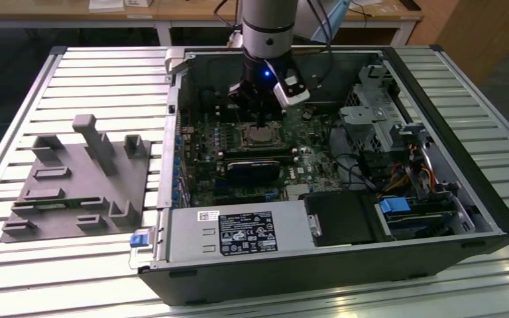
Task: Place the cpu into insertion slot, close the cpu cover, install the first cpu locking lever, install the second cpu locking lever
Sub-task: 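Close the cpu cover, then install the first cpu locking lever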
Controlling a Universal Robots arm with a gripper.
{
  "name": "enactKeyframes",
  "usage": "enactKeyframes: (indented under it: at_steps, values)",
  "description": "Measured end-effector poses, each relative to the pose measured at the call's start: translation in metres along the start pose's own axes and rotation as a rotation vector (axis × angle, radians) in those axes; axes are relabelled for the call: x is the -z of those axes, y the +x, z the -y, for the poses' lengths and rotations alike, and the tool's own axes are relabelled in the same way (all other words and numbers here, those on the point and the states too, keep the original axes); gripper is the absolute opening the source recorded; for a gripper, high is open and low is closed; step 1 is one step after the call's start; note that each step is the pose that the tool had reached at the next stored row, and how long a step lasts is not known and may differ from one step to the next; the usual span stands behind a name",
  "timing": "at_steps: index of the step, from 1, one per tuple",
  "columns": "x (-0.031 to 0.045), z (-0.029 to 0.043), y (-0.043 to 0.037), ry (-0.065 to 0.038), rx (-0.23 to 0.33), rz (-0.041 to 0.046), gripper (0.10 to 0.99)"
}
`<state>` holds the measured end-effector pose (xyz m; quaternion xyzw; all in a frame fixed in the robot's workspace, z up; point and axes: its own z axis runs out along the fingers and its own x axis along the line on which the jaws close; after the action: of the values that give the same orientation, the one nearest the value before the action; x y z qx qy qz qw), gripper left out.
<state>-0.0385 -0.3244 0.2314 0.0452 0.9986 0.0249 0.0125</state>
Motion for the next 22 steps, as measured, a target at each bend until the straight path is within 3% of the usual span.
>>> enactKeyframes:
  at_steps: [6,22]
  values:
    - [0.0142,-0.0007,-0.0003,0.0,0.0,0.0001,0.102]
    - [0.0152,-0.0007,0.0011,0.0,0.0,0.0,0.102]
